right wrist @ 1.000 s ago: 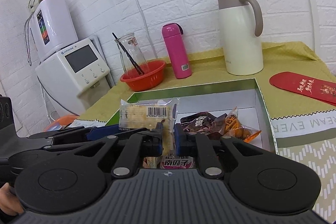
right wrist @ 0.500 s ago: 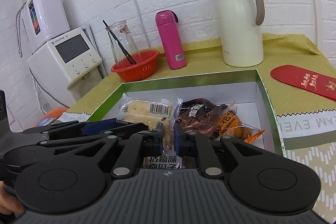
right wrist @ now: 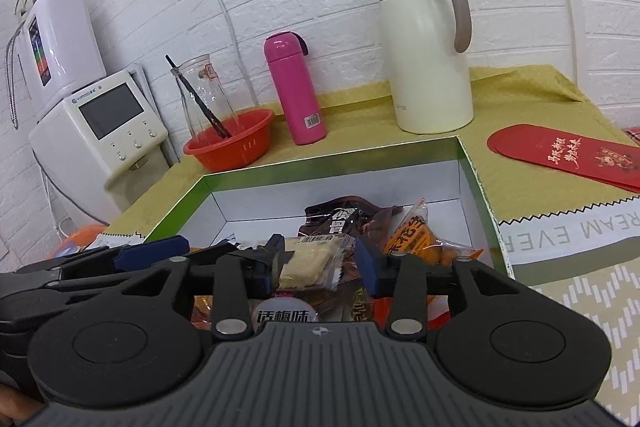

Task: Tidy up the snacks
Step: 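Carry the clear cake packet over the green box and open both tools, then move both tools back to the red Daily Nuts bag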

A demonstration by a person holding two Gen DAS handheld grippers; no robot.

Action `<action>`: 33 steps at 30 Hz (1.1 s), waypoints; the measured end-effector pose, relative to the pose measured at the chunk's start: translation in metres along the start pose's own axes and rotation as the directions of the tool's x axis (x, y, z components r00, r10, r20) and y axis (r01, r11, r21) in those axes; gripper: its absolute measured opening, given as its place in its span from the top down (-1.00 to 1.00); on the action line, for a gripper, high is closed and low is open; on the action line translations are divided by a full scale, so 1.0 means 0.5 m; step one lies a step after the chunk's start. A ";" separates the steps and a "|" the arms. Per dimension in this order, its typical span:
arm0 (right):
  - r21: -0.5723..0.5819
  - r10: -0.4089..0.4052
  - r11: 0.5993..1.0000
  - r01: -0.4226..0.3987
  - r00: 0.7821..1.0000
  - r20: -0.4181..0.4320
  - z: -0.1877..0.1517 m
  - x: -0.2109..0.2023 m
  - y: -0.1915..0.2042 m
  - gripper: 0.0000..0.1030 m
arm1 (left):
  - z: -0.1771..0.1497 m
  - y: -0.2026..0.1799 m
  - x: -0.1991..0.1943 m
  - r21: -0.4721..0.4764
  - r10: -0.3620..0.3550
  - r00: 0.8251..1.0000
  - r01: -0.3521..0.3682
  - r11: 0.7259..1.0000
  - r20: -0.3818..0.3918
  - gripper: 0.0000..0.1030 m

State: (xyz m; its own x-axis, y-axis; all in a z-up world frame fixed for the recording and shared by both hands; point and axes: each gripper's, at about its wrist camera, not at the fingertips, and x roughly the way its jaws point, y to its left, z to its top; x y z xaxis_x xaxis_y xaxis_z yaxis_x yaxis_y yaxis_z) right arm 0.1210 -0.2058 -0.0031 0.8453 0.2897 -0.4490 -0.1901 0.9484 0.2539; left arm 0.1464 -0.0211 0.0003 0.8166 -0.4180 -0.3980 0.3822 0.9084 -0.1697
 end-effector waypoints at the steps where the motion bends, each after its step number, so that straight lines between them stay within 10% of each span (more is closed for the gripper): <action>1: -0.004 0.005 1.000 -0.005 1.000 0.003 0.001 -0.002 0.000 -0.38 | 0.000 0.001 -0.002 -0.001 0.002 1.000 -0.002 1.000 0.002 0.06; 9: -0.023 0.000 1.000 0.001 0.999 0.035 0.008 -0.030 0.008 -0.45 | -0.003 -0.008 -0.047 0.035 0.033 0.999 -0.034 0.999 0.030 -0.25; 14: -0.036 -0.016 0.999 0.018 0.999 0.045 -0.002 -0.075 0.013 -0.96 | -0.009 -0.020 -0.088 0.046 0.056 0.998 -0.058 0.997 0.031 -0.48; 24: -0.049 -0.037 0.998 0.041 0.997 0.074 -0.065 -0.217 -0.005 -1.00 | -0.048 -0.068 -0.173 0.119 0.140 0.989 -0.143 0.983 0.037 -0.62; 33: 0.026 -0.061 0.998 0.062 0.996 -0.061 -0.154 -0.262 -0.054 -1.00 | -0.144 -0.060 -0.216 0.023 -0.002 0.990 0.006 1.000 -0.138 -0.71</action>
State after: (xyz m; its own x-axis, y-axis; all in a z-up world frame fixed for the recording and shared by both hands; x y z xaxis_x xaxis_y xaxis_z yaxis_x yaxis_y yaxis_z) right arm -0.0229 -0.2595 -0.0172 0.8231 0.2390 -0.5151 -0.1242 0.9609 0.2474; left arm 0.0154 -0.0023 -0.0165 0.7480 -0.4143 -0.5185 0.3967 0.9054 -0.1511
